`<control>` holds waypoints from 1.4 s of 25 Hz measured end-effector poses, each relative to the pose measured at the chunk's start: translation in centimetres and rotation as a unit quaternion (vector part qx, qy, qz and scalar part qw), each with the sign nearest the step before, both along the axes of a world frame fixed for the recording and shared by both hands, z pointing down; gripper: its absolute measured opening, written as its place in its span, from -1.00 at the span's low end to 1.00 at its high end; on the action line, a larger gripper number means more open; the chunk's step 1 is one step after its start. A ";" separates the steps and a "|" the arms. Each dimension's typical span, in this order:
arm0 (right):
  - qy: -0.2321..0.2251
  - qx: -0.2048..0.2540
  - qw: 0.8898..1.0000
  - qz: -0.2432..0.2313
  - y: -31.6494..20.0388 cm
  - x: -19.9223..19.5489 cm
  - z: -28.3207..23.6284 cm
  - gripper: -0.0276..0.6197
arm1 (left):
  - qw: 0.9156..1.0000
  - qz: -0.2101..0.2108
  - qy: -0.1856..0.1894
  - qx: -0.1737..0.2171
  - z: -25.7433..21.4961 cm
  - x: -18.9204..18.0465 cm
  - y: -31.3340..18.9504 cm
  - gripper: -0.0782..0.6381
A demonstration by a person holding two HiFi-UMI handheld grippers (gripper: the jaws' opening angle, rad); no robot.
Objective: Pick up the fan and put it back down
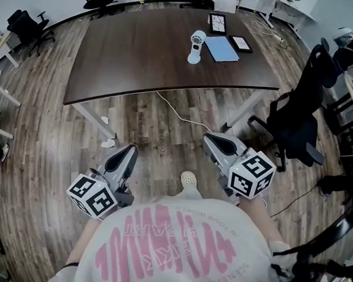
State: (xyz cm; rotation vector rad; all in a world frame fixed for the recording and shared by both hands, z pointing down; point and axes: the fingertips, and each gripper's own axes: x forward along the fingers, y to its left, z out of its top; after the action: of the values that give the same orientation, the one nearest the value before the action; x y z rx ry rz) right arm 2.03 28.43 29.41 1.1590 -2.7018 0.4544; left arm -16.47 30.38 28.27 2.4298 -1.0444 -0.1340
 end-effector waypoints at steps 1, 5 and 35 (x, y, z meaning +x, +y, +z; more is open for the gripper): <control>0.004 0.000 1.000 -0.007 -0.8 0.2 -0.1 -0.90 | 1.000 -0.006 0.003 0.001 -0.1 0.2 -0.7 -0.73; 0.012 -0.004 1.000 -0.024 -4.1 1.2 -0.2 -0.90 | 1.000 -0.016 -0.003 -0.008 -0.4 1.7 -3.2 -0.73; -0.022 -0.048 0.996 -0.065 -20.1 11.9 2.8 -0.90 | 0.999 -0.044 -0.016 -0.027 0.1 14.4 -17.8 -0.73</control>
State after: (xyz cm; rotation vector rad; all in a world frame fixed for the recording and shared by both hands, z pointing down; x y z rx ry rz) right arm 13.95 8.30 32.17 0.9518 -2.7374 0.5882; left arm -2.08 12.55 28.33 2.3466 -1.1540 -0.0954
